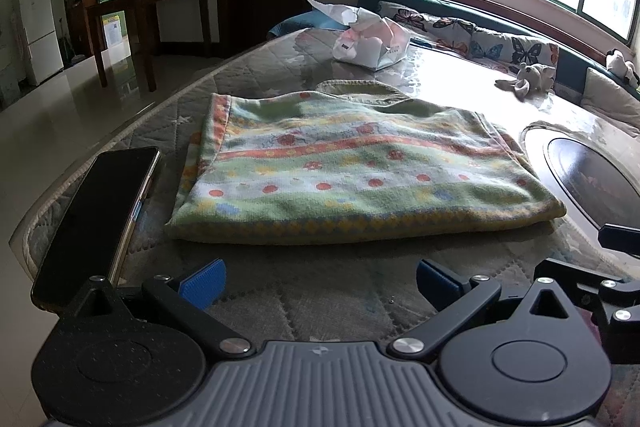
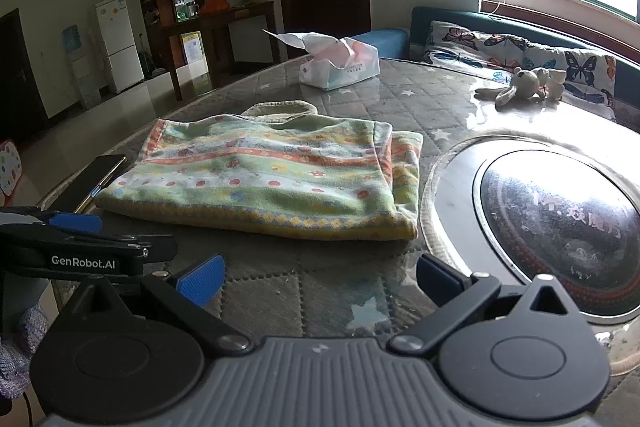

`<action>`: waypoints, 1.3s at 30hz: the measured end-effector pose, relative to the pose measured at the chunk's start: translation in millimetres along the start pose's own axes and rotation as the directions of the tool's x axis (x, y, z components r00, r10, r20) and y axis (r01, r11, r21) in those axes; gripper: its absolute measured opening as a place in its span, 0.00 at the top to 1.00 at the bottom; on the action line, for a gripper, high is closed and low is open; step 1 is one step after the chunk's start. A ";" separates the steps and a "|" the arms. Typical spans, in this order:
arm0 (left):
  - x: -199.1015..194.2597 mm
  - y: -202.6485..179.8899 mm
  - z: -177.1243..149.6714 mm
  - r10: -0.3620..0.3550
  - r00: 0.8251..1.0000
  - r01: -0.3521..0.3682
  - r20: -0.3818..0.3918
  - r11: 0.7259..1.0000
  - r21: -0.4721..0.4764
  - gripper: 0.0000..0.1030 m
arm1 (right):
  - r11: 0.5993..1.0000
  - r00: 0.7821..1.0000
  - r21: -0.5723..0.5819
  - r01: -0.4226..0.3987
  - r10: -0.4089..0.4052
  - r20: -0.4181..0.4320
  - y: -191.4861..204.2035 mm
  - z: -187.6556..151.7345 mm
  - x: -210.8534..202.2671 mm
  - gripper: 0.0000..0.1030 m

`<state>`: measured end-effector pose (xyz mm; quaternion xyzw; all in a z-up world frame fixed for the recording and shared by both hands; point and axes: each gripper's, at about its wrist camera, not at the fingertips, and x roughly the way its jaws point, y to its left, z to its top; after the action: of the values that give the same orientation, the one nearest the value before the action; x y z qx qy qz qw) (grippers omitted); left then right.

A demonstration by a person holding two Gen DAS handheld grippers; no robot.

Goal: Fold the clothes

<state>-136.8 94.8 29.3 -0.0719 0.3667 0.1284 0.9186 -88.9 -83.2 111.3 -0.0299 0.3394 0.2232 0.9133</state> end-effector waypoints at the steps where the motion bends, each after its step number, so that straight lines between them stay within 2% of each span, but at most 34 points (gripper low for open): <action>1: -0.2 -0.3 0.3 0.001 1.000 -0.001 0.000 1.000 0.002 0.00 | 1.000 1.000 0.000 0.000 0.000 0.000 0.0 0.1 0.1 0.00; 17: -3.5 -5.7 2.0 0.056 0.998 -0.057 0.024 0.997 0.045 0.00 | 1.000 1.000 -0.005 -0.007 0.007 0.000 1.5 2.8 2.1 0.00; 39: -4.7 -9.4 -3.3 0.050 0.999 -0.051 0.017 0.997 0.055 0.00 | 1.000 1.000 0.000 -0.007 0.007 0.010 2.2 3.7 -0.1 0.00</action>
<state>-139.5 84.2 30.6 -0.0361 0.3647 0.1420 0.9195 -87.7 -80.5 114.4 -0.0275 0.3351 0.2265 0.9141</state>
